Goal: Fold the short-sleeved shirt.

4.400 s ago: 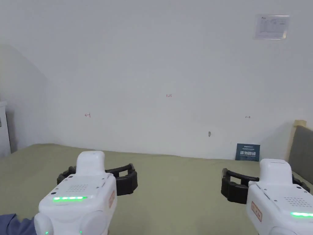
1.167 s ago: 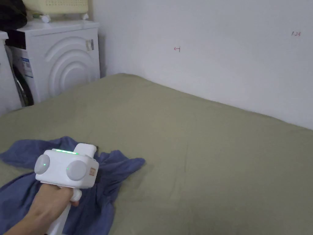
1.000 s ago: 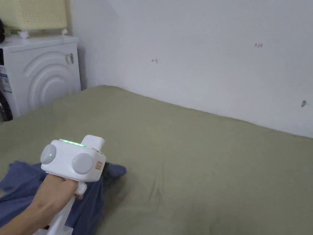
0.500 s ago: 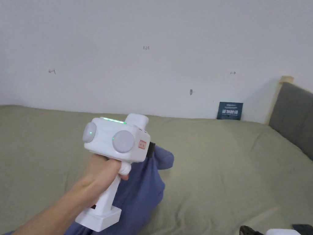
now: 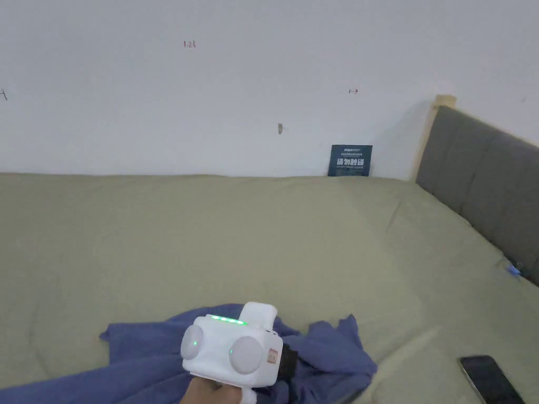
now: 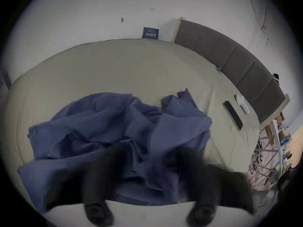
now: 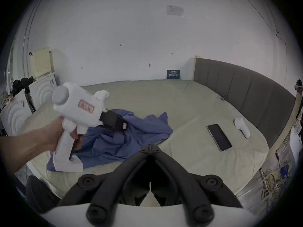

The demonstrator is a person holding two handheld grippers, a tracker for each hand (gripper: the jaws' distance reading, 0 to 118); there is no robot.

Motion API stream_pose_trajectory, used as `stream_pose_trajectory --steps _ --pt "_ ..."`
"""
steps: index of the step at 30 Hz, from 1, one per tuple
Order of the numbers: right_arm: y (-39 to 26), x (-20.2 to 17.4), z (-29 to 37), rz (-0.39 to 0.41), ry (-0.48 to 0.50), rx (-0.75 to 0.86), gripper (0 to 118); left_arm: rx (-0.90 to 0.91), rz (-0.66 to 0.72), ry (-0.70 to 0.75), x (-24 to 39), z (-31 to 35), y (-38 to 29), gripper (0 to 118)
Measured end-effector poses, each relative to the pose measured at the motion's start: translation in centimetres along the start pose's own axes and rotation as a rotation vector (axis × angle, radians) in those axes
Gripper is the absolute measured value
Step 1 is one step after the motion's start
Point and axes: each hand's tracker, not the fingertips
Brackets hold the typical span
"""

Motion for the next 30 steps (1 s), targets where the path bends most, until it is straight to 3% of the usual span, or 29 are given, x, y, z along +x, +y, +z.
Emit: stream_pose_trajectory --steps 1,2,8,10,11,13,14,15,22,26,30 --pt "0.1 0.0 -0.1 0.005 -0.002 -0.006 0 0.013 0.016 0.015 -0.6 0.3 -0.6 85" --pt "0.1 0.0 -0.1 0.009 -0.002 -0.007 0 0.038 0.046 0.038 -1.0 1.1 -1.0 114" --pt "1.2 -0.6 1.7 -0.004 0.025 0.071 0 0.362 0.078 0.219 -3.0 16.9 -6.2 117" --pt "1.4 -1.2 2.7 0.02 0.038 0.113 0 0.569 0.09 0.303 -3.2 23.8 -10.3 104" --pt "1.4 -1.6 3.1 0.031 0.038 0.129 0 0.64 0.103 0.321 -3.2 26.8 -12.1 88" --pt "1.5 -2.2 4.4 0.042 0.052 0.157 0 0.691 0.127 0.408 -3.2 31.6 -16.0 10" --pt "1.5 -2.5 4.9 0.045 0.056 0.17 0 0.711 0.14 0.479 -3.2 33.1 -17.4 0" --pt "1.4 -2.8 5.5 0.047 0.059 0.188 0 0.727 0.149 0.548 -3.3 34.4 -18.5 0" --pt "1.5 -4.2 7.4 0.051 0.082 0.227 0 0.658 0.21 0.621 -5.5 38.2 -21.3 0" --pt "1.9 -4.7 6.9 0.068 0.087 0.227 0 0.581 0.279 0.564 -8.6 37.4 -20.1 0" --pt "2.2 -4.9 5.2 0.069 0.095 0.2 0 0.384 0.288 0.49 -14.6 33.0 -16.8 0"
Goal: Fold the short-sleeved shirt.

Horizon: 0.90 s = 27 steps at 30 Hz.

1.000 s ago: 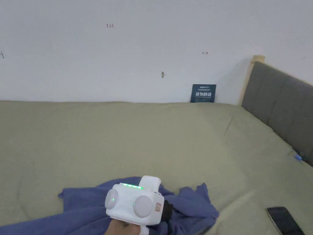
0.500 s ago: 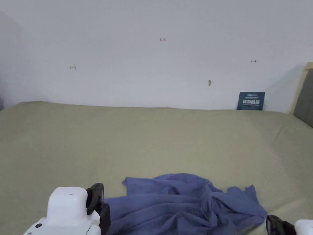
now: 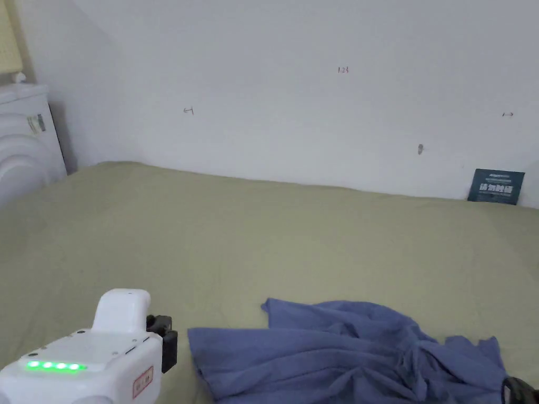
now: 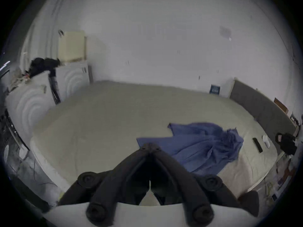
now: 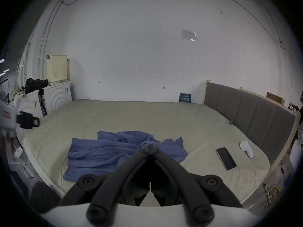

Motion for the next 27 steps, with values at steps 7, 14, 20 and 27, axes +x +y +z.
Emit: stream_pose_trajectory --steps 7,14,20,27 --pt "-1.6 0.3 -4.4 0.023 -0.021 -0.112 0 -0.337 0.012 -0.021 -3.1 -18.3 1.2 1" --pt "-4.1 1.8 -7.8 0.066 -0.064 -0.213 0 -0.462 -0.117 0.089 -2.6 -26.6 -0.5 118" --pt "-5.7 3.5 -8.8 0.061 -0.094 -0.284 0 -0.447 -0.139 0.033 -1.8 -25.9 -0.9 71" --pt "-4.6 8.4 -14.4 0.029 -0.137 -0.349 0 -0.402 -0.177 -0.017 -0.6 -25.4 -0.4 1"
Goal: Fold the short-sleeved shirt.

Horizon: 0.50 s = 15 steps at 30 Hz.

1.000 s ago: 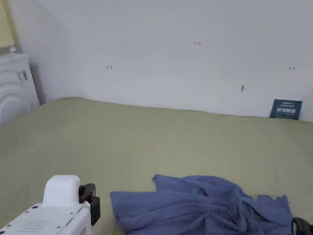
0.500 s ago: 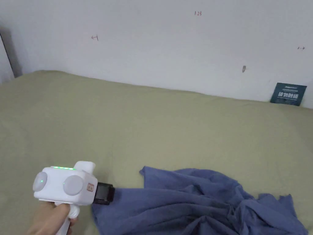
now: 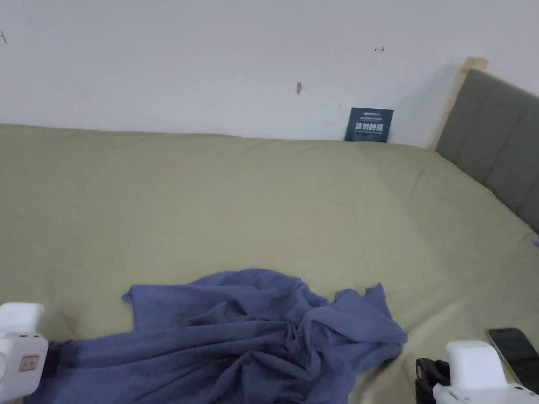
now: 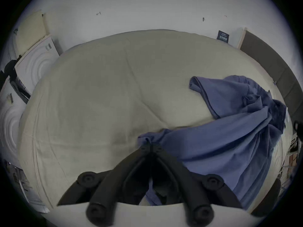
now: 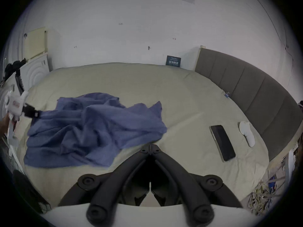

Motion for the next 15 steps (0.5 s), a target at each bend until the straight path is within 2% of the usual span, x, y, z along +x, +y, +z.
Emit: stream_pose_trajectory --steps 3,8,9,10,11,12,13,14,15 --pt "3.1 2.0 -5.1 -0.043 -0.006 -0.067 0 -0.01 0.029 -0.012 0.0 0.4 -0.3 1" --pt "7.3 3.3 -13.4 -0.04 0.034 -0.182 0 -0.033 0.007 -0.019 0.1 0.5 -0.2 1" --pt "7.8 3.4 -14.8 -0.049 0.049 -0.204 3 -0.036 0.006 -0.017 0.1 0.6 -0.3 1" --pt "8.3 3.4 -16.2 -0.054 0.055 -0.229 20 -0.036 0.001 -0.017 0.3 0.4 -0.2 1" --pt "8.6 3.3 -17.2 -0.064 0.069 -0.259 55 -0.036 0.001 -0.018 0.2 0.4 -0.2 1" --pt "8.6 3.2 -18.6 -0.075 0.076 -0.311 110 -0.036 0.005 -0.021 0.1 0.4 -0.3 1" --pt "8.5 3.1 -19.9 -0.075 0.075 -0.344 116 -0.035 0.016 -0.027 -0.1 0.5 -0.5 1" --pt "8.6 3.1 -20.5 -0.072 0.059 -0.273 108 -0.034 0.024 -0.03 -0.1 0.3 -0.4 1" --pt "8.6 2.7 -20.6 -0.054 0.046 -0.308 102 -0.033 0.036 -0.035 -0.2 0.3 -0.5 1"
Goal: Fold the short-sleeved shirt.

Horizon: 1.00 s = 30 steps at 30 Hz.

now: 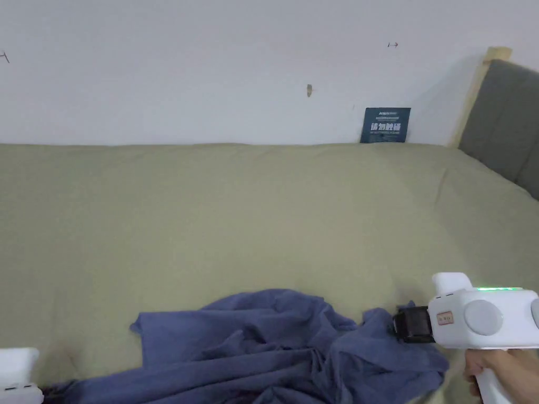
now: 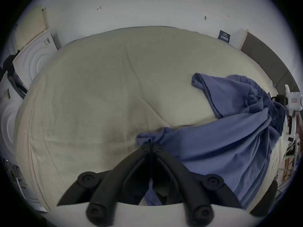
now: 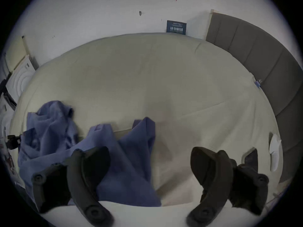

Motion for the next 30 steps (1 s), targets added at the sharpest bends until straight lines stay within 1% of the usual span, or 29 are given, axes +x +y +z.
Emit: stream_pose_trajectory --steps 2,4,5,6,7,8,9,10,11,12,14,17,19,20,21,23,25,30 --pt "0.1 -0.4 -1.2 0.022 -0.023 -0.043 105 -0.001 0.011 -0.005 -0.1 0.0 -0.1 5" --pt "-0.2 -0.8 -1.7 0.04 -0.041 -0.071 95 0.01 0.018 -0.005 -0.7 -1.0 -0.4 7" --pt "-0.4 -0.8 -1.4 0.03 -0.024 -0.063 82 0.019 0.034 -0.009 -0.8 -0.9 -0.6 8" --pt "-0.5 -1.0 -0.7 0.008 0.017 -0.056 53 0.029 0.051 -0.011 -1.0 -0.8 -0.9 8" --pt "-0.5 -1.4 0.7 0.019 0.018 -0.033 3 0.024 0.05 -0.012 -1.0 -0.9 -0.7 6" --pt "-0.3 -1.5 1.4 0.05 0.027 0.0 1 0.008 0.054 -0.01 -1.1 -0.6 -0.5 5" --pt "-0.4 -1.7 2.8 0.069 -0.02 0.046 1 -0.013 0.055 -0.007 -1.2 0.0 -0.2 4" --pt "-0.2 -1.5 4.2 0.081 -0.003 0.032 1 -0.007 0.041 -0.001 -1.4 0.8 -0.2 4" --pt "-0.2 -1.1 5.6 0.082 0.013 0.05 1 0.005 0.016 0.011 -1.2 1.8 -0.1 4" --pt "-0.3 -0.7 8.0 0.072 0.009 0.093 1 0.027 0.002 0.039 -1.6 3.3 -0.1 4" --pt "-0.1 0.5 12.1 0.052 -0.004 0.172 1 0.089 0.04 0.049 -3.0 6.6 -0.4 4" --pt "0.5 2.8 17.7 0.006 0.015 0.25 1 0.16 0.064 0.092 -5.1 12.4 -0.3 4" --pt "0.6 4.1 21.8 -0.037 0.053 0.302 1 0.224 0.089 0.103 -6.4 17.2 0.0 4" --pt "0.2 3.4 24.2 -0.032 0.051 0.34 1 0.252 0.103 0.11 -6.8 19.1 0.1 4" --pt "0.0 3.4 26.3 -0.043 0.067 0.369 1 0.281 0.106 0.126 -7.4 21.3 0.2 4" --pt "-0.3 3.3 29.9 -0.045 0.067 0.433 1 0.355 0.11 0.153 -8.0 25.4 0.6 4" --pt "0.3 3.5 32.8 -0.042 0.076 0.481 1 0.411 0.133 0.144 -8.9 29.4 1.1 4" --pt "1.5 3.4 38.9 -0.046 0.089 0.589 1 0.498 0.125 0.16 -9.2 36.7 2.6 4"
